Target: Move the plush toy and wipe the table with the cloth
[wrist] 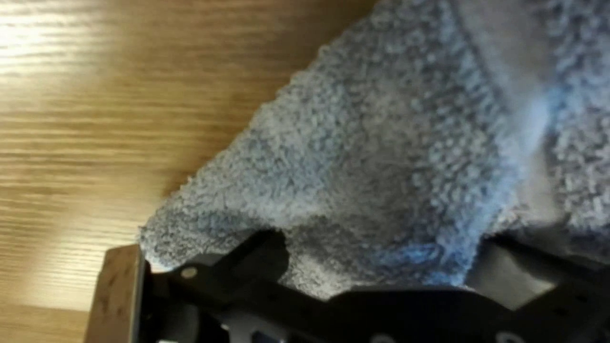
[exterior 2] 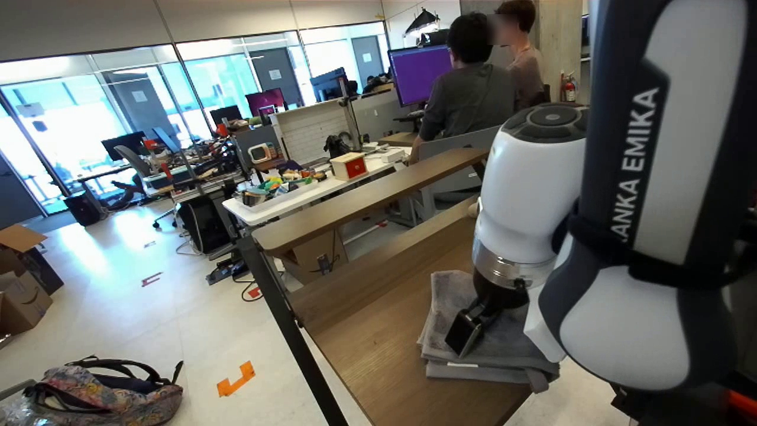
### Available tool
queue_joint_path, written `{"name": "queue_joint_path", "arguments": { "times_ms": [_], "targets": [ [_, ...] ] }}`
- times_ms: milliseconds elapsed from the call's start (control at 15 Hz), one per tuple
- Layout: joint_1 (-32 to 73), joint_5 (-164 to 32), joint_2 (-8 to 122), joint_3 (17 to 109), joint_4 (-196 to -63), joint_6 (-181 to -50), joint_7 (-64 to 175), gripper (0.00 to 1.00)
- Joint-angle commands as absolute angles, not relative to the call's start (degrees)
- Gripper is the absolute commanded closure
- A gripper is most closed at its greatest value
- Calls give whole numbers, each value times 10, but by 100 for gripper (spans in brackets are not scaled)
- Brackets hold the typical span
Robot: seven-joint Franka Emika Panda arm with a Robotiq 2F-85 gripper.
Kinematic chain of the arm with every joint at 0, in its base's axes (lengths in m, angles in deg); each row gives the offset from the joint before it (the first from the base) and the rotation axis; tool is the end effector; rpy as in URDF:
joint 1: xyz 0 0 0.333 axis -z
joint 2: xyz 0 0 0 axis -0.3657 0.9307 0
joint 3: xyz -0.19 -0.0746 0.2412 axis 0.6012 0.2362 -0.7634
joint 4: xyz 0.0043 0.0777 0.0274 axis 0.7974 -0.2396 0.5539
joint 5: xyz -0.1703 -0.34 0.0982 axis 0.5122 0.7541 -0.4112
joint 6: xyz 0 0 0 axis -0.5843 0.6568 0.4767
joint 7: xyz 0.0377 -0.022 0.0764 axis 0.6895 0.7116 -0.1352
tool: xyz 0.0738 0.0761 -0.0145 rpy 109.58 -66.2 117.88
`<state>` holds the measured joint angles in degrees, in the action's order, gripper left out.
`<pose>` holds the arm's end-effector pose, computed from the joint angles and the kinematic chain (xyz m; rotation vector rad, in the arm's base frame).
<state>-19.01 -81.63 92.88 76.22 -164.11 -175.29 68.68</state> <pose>0.4849 0.1616 0.0197 2.9700 0.0416 0.5669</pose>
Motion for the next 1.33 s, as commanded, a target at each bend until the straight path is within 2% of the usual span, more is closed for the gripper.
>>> {"name": "queue_joint_path", "arguments": {
  "times_ms": [0, 733, 1267],
  "targets": [
    [-195, -843, 938, 783, -1654, -1720, 642, 0],
    [-209, -861, 1122, 987, -1499, -1529, 754, 0],
    [-184, -803, 1044, 937, -1539, -1527, 740, 0]
  ]
}}
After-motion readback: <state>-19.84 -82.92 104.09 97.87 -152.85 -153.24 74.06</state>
